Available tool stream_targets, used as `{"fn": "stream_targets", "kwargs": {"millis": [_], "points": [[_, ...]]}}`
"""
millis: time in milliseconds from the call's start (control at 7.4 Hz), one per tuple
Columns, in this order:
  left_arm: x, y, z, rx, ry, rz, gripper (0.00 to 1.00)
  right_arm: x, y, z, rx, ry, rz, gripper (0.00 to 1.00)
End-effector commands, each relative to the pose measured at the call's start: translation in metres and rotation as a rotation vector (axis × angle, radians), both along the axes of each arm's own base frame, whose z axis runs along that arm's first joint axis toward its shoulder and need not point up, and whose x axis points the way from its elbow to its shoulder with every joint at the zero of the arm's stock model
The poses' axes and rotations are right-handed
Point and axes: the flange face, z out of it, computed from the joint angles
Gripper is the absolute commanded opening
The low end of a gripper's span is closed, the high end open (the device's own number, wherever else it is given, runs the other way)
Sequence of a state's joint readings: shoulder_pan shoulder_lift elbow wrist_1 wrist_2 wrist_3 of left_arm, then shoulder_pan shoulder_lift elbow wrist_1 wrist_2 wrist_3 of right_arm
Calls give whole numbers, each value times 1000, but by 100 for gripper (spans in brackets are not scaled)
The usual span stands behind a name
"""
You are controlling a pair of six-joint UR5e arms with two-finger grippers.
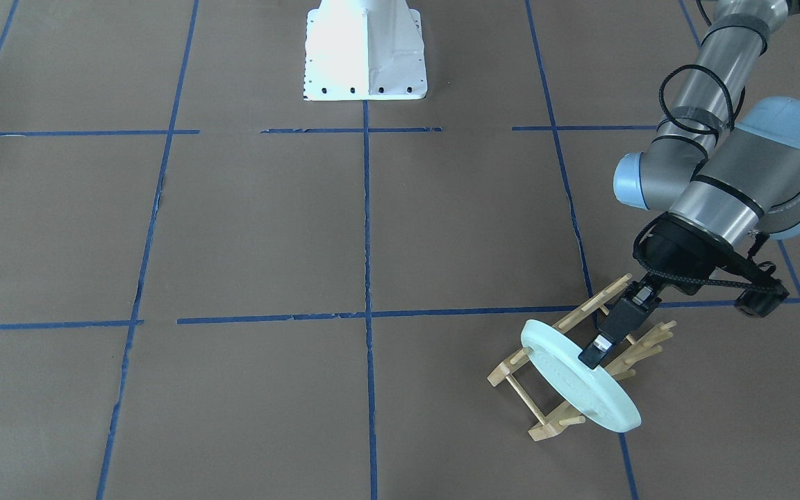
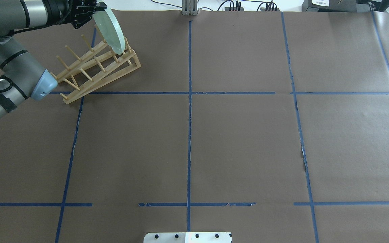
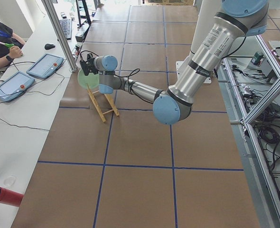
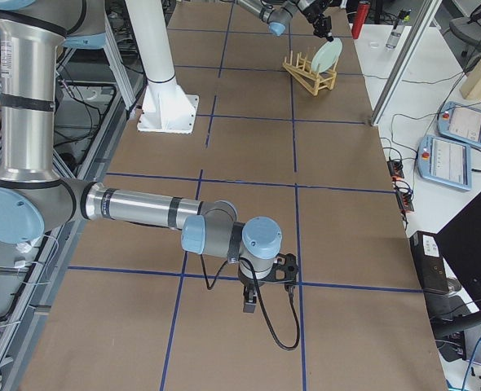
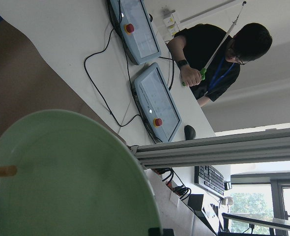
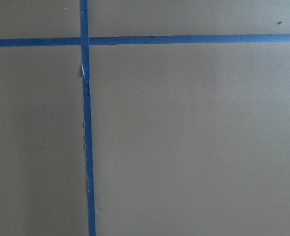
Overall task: Place plate on rack
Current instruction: 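Lower the plate into a slot of the wooden rack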
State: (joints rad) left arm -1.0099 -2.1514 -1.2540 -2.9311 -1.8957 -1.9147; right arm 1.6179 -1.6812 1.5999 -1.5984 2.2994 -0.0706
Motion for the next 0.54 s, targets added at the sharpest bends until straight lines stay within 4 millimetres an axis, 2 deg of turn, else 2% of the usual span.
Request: {"fn": "stream_targets", "kwargs": {"millis": [0,135,270,405], "points": [[0,0,1,8,-12,-3,55,0,0,0,0,0,0,100],[0,-1,1,12,-15,-9,88,0,0,1,-1,0,-1,100],[-1,-1,0,13,-16,-6,100,0,0,0,0,0,-1,100],[0,0,0,22,-36,3,100,0,0,0,0,0,0,100]]}}
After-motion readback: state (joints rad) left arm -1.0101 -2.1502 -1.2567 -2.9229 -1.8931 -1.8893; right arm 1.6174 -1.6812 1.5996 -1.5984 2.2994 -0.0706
